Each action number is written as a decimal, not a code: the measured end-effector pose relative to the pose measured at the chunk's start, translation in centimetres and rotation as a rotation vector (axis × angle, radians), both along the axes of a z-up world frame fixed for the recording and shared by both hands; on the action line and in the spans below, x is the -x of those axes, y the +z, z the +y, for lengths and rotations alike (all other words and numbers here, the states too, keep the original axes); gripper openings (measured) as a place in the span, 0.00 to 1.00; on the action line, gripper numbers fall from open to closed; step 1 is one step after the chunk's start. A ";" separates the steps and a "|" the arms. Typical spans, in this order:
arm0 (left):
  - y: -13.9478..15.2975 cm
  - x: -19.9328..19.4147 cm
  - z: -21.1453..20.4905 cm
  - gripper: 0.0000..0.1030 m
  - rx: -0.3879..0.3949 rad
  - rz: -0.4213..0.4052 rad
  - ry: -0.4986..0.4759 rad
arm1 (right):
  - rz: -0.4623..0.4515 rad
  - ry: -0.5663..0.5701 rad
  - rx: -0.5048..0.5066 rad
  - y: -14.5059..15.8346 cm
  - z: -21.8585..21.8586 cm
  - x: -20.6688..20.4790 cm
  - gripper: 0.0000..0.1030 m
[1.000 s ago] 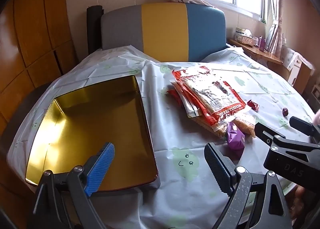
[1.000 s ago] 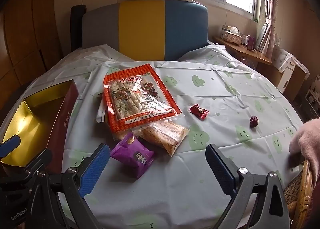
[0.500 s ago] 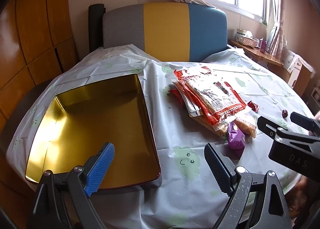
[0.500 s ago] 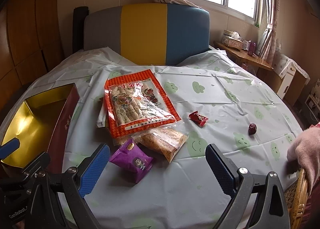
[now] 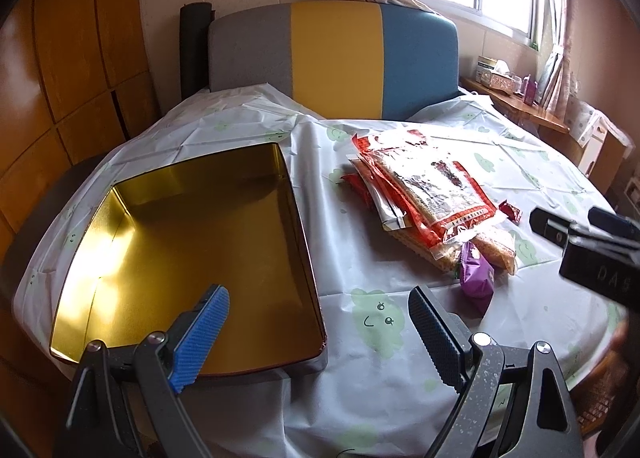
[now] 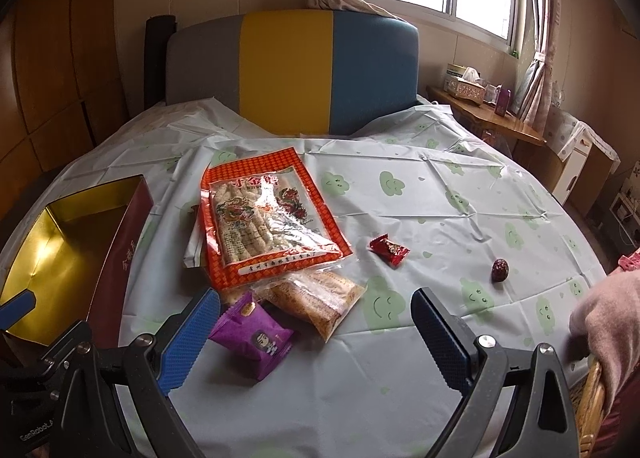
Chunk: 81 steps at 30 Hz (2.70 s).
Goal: Organize snacks
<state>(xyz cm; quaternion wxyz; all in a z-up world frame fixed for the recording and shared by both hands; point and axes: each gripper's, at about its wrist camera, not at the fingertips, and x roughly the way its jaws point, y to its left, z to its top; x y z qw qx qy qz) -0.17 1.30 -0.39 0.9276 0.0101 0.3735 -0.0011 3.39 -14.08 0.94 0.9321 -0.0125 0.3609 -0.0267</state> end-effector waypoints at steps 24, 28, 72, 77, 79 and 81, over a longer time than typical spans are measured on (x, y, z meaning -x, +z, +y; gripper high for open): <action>-0.5 -0.3 -0.4 0.89 -0.029 0.024 -0.003 | 0.017 -0.010 0.066 1.5 -10.0 -7.1 0.95; -0.5 -0.5 -0.4 0.89 -0.035 0.024 0.000 | 0.070 -0.055 -0.044 0.6 -12.3 -8.1 0.95; -3.3 -19.0 -2.6 0.32 0.445 0.298 -0.056 | 0.098 0.000 -0.109 0.3 -11.3 -8.1 0.95; -3.6 -20.3 -3.3 0.10 0.407 0.271 -0.075 | 0.111 -0.001 -0.105 0.1 -11.3 -8.3 0.95; -3.3 -20.1 -3.7 0.02 0.376 0.248 -0.106 | 0.119 0.002 -0.101 -0.1 -11.2 -8.4 0.95; -3.0 -19.9 -4.1 0.01 0.384 0.235 -0.140 | 0.123 0.006 -0.096 -0.2 -11.0 -8.4 0.95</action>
